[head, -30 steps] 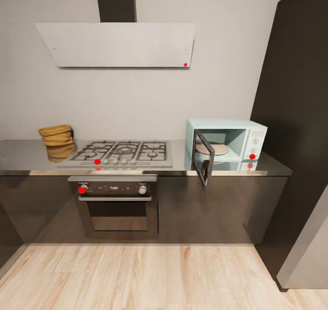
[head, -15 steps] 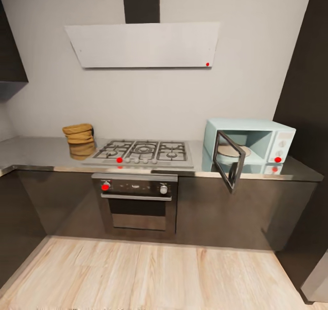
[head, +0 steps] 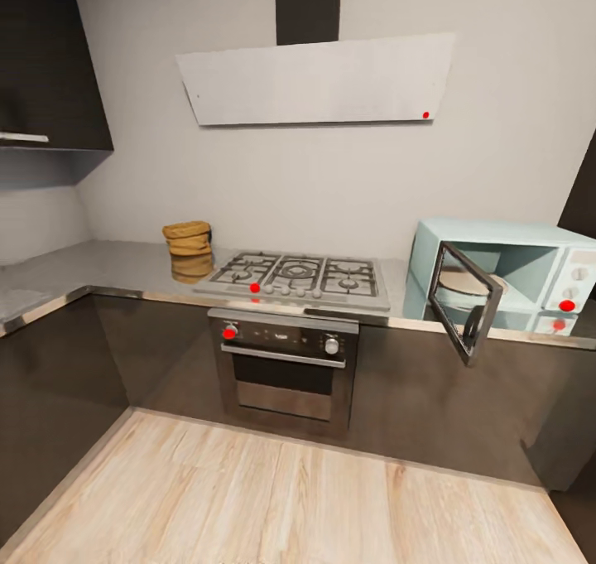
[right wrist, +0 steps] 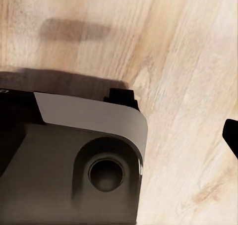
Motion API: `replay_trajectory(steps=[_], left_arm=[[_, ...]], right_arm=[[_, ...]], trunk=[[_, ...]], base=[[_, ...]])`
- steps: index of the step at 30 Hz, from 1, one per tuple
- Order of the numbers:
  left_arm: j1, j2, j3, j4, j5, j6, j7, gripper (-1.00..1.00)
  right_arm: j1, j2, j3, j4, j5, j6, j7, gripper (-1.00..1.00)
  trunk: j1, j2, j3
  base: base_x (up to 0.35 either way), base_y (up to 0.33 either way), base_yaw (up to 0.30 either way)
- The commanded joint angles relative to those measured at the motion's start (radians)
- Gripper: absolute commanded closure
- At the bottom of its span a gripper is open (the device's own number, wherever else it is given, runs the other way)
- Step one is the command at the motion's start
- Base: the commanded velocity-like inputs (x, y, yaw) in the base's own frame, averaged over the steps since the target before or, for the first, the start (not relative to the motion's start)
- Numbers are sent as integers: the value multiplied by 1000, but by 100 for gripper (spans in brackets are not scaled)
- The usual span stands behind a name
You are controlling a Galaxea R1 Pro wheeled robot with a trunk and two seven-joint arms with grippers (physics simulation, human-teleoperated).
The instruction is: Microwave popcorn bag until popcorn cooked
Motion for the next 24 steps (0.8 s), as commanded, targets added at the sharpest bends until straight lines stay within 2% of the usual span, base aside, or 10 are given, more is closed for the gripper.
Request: replay_trajectory(steps=[1,17,19,20,24], left_arm=[[0,0,1,0,3,-2,0,-100],[0,0,2,1,5,-2,0,-100],[0,0,2,0,5,-2,0,-100],[0,0,2,0,5,-2,0,-100],[0,0,2,0,5,-2,0,-100]], right_arm=[[4,1,-8,3,8,-5,2,-100],[9,5,-8,3,8,-8,-1,-100],[15,9,-8,3,8,-8,-1,-100],[54,30,-8,2,9,-16,-3,-100],[59,32,-8,2,9,-17,-3,-100]], trunk=[[0,-1,-1],[0,-1,-1],[0,-1,-1],[0,-1,-1],[0,-1,-1]], base=[[0,0,288],[0,0,294],[0,0,295],[0,0,295],[0,0,295]])
